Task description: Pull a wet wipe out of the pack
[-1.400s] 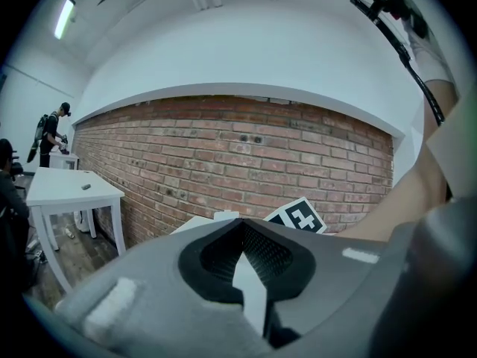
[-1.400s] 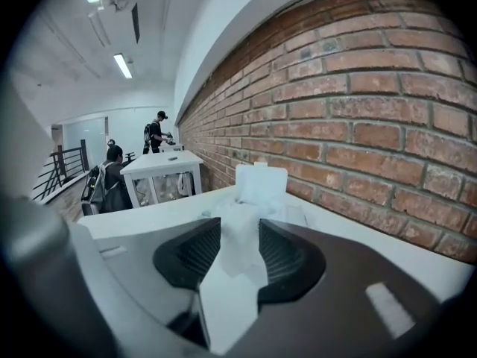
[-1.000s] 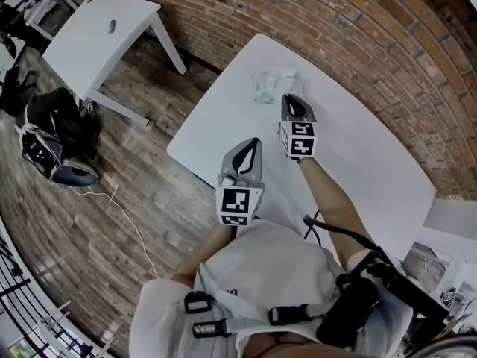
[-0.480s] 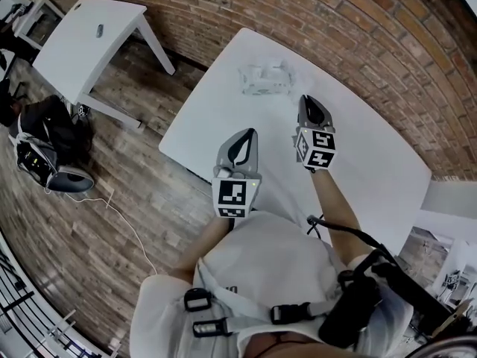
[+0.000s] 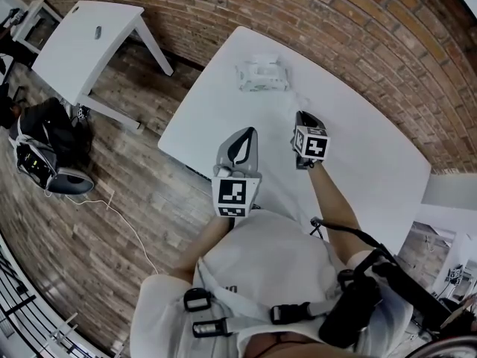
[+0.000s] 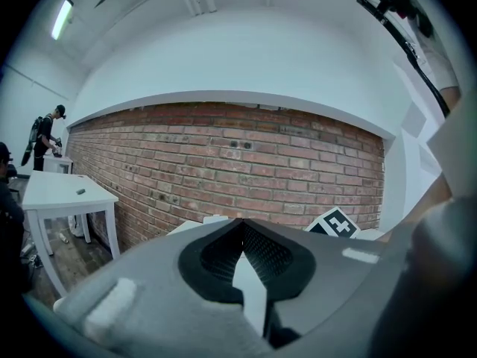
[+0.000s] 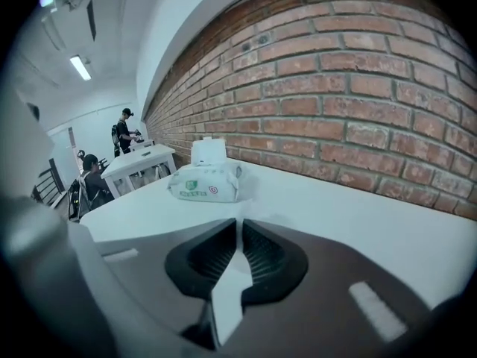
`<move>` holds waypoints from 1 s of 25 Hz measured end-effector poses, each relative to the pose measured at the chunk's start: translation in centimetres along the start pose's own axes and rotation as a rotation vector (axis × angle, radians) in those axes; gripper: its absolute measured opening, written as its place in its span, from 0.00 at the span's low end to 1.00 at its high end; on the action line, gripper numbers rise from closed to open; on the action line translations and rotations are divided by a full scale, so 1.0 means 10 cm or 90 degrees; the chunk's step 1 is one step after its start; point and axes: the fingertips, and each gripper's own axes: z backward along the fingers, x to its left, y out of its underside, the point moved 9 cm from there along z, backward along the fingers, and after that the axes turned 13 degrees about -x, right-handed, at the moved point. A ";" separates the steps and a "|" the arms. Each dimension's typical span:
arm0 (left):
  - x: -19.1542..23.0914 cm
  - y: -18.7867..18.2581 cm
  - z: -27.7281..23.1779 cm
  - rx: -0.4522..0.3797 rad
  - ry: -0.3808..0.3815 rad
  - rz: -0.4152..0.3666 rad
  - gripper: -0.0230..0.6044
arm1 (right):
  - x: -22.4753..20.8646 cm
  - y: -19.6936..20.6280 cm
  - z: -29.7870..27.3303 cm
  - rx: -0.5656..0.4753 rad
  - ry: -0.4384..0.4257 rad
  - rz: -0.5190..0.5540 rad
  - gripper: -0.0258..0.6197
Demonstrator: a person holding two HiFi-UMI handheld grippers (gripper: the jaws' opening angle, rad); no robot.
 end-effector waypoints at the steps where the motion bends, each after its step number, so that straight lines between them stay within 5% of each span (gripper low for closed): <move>1: 0.00 0.00 0.01 -0.001 -0.001 0.000 0.04 | 0.00 0.01 0.01 0.006 0.002 -0.011 0.10; 9: -0.11 -0.03 0.02 -0.012 0.005 -0.002 0.04 | -0.02 0.02 0.18 -0.008 -0.020 -0.023 0.27; 13: -0.17 -0.06 0.01 -0.021 0.007 -0.009 0.04 | 0.06 -0.26 0.45 -0.095 -0.015 0.008 0.13; 21: -0.21 -0.12 -0.02 -0.030 0.005 -0.024 0.04 | 0.35 -0.82 1.09 -0.302 -0.017 0.021 0.05; 25: -0.25 -0.13 -0.04 -0.030 0.008 -0.027 0.04 | 0.47 -0.80 1.31 -0.353 -0.013 0.048 0.05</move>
